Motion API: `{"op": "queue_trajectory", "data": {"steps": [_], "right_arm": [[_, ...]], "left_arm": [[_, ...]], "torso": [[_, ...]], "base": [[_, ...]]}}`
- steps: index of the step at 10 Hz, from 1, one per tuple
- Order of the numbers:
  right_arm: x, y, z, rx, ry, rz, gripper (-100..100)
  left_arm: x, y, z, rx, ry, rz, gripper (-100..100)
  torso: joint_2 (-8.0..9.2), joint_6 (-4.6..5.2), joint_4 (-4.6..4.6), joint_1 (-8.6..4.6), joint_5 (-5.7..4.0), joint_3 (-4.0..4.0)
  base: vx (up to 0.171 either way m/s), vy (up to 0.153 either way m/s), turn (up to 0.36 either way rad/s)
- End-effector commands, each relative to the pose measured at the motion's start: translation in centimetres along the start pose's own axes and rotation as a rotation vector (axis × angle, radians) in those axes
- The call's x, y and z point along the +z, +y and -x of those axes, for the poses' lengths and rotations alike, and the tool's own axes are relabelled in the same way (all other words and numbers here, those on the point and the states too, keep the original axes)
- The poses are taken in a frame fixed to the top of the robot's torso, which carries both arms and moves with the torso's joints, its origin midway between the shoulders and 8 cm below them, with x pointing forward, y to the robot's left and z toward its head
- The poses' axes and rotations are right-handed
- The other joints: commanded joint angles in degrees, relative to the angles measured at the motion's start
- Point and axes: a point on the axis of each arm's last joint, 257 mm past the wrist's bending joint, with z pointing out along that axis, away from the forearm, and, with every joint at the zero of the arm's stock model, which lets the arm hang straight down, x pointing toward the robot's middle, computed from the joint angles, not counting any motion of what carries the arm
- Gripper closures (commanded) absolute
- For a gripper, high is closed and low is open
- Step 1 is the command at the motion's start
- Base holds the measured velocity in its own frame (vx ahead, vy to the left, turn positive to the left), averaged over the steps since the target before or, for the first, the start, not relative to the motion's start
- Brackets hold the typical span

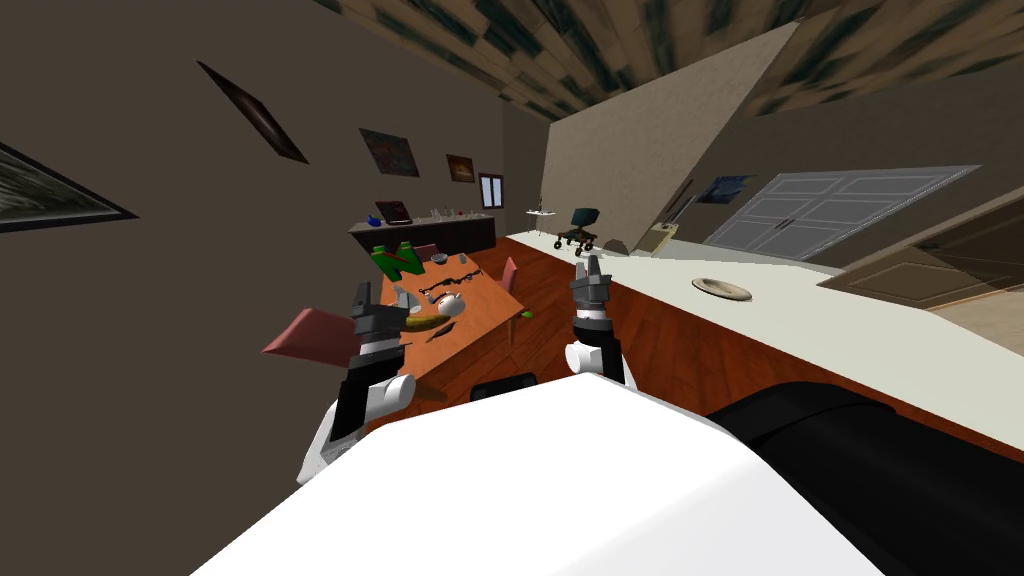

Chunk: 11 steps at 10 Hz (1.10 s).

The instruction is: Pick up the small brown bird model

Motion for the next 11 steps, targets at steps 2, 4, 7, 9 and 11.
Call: {"op": "queue_trajectory", "data": {"steps": [2, 4, 7, 9, 11], "right_arm": [[0.0, 0.0, 0.0, 0.000, 0.000, 0.000, 0], [0.0, 0.0, 0.0, 0.000, 0.000, 0.000, 0], [0.0, 0.0, 0.0, 0.000, 0.000, 0.000, 0], [0.0, 0.0, 0.0, 0.000, 0.000, 0.000, 0], [0.0, 0.0, 0.0, 0.000, 0.000, 0.000, 0]], "left_arm": [[0.0, 3.4, 2.7, 0.000, -0.049, 0.087, -100], [-0.1, 5.0, 4.0, -0.002, -0.075, 0.128, -100], [-0.3, 9.2, 7.9, -0.012, -0.159, 0.241, -100], [-0.7, 11.2, 9.5, -0.016, -0.194, 0.293, -100], [-1.2, 13.0, 11.0, -0.019, -0.229, 0.341, -100]], "torso": [[0.00, 0.00, 0.00, -0.01, 0.00, 0.00], [0.05, 0.01, 0.01, -0.03, -0.01, 0.03], [0.04, 0.00, 0.00, 0.00, 0.00, 0.02], [-0.04, -0.01, -0.01, -0.02, -0.01, -0.02], [-0.12, -0.01, -0.03, 0.00, 0.00, -0.07]], "base": [[-0.062, 0.000, -0.084], [-0.070, -0.002, -0.063], [-0.067, -0.002, -0.100], [-0.036, -0.001, -0.052], [-0.024, 0.000, -0.063]]}}
